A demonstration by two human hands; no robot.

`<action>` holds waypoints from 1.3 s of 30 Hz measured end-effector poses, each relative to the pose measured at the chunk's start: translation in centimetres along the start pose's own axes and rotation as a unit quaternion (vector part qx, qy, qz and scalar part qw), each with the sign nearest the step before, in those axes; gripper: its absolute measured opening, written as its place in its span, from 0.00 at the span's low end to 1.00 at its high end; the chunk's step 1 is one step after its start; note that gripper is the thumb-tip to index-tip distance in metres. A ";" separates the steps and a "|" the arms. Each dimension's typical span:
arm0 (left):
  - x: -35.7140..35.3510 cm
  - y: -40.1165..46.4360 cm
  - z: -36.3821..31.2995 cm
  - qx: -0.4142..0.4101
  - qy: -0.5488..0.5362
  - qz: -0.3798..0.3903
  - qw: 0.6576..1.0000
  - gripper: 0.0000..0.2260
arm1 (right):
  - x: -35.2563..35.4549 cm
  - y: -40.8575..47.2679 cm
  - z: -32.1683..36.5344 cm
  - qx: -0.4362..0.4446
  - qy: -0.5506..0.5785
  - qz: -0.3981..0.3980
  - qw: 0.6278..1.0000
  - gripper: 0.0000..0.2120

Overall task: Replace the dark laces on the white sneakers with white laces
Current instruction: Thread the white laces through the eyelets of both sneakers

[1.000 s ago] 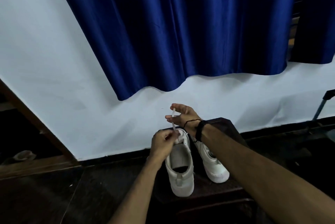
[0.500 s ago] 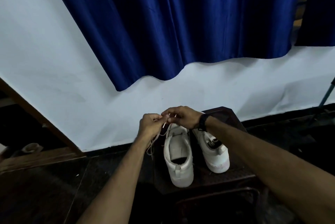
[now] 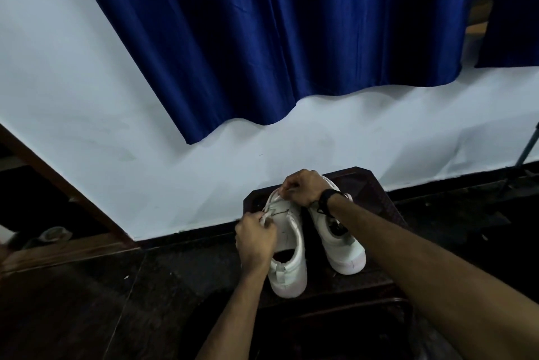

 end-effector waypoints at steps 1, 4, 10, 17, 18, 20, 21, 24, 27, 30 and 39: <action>-0.1 0.0 0.2 -0.009 -0.007 -0.008 1.000 0.07 | 0.0 0.0 0.0 0.007 -0.005 0.006 1.000 0.04; -0.3 0.1 0.5 -0.032 -0.043 -0.029 0.998 0.07 | -0.2 -0.1 1.2 0.057 -0.030 0.026 0.998 0.04; -0.7 0.3 1.4 -0.021 -0.125 -0.039 0.991 0.08 | -2.5 0.9 2.4 0.071 -0.140 0.059 0.986 0.06; -1.2 0.3 2.3 0.049 -0.186 -0.058 0.980 0.08 | -2.9 1.6 2.4 0.066 -0.165 0.097 0.979 0.07; -1.3 0.3 2.5 0.068 -0.193 -0.062 0.977 0.08 | -2.8 1.8 2.5 0.068 -0.169 0.112 0.977 0.07; -1.6 0.3 3.0 0.109 -0.222 -0.068 0.966 0.08 | -3.0 2.2 2.6 0.071 -0.167 0.130 0.975 0.07; -1.7 0.4 3.2 0.130 -0.244 -0.072 0.958 0.08 | -3.1 2.4 2.5 0.070 -0.154 0.130 0.977 0.07; -2.0 0.5 3.6 0.187 -0.310 -0.078 0.929 0.08 | -3.5 2.9 1.4 0.063 -0.095 0.107 0.988 0.06; -2.6 0.6 4.2 0.256 -0.370 -0.054 0.892 0.07 | -3.3 2.9 0.5 0.046 -0.056 0.092 0.993 0.05; -3.5 0.7 5.5 0.324 -0.409 -0.003 0.853 0.09 | -3.3 3.1 0.0 0.030 -0.038 0.100 0.994 0.05; -3.9 1.5 5.8 0.263 -0.412 0.035 0.872 0.07 | -4.0 3.4 -0.2 0.044 -0.071 0.114 0.990 0.06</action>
Point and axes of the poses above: each hand's wrist, its own y-axis towards the middle knuckle, its own x-axis out of the back of the hand, z = x × y, the point moved 5 cm from there along y, towards the middle knuckle, and after that the axes turned 6 degrees about -x, right-handed, at the moved point
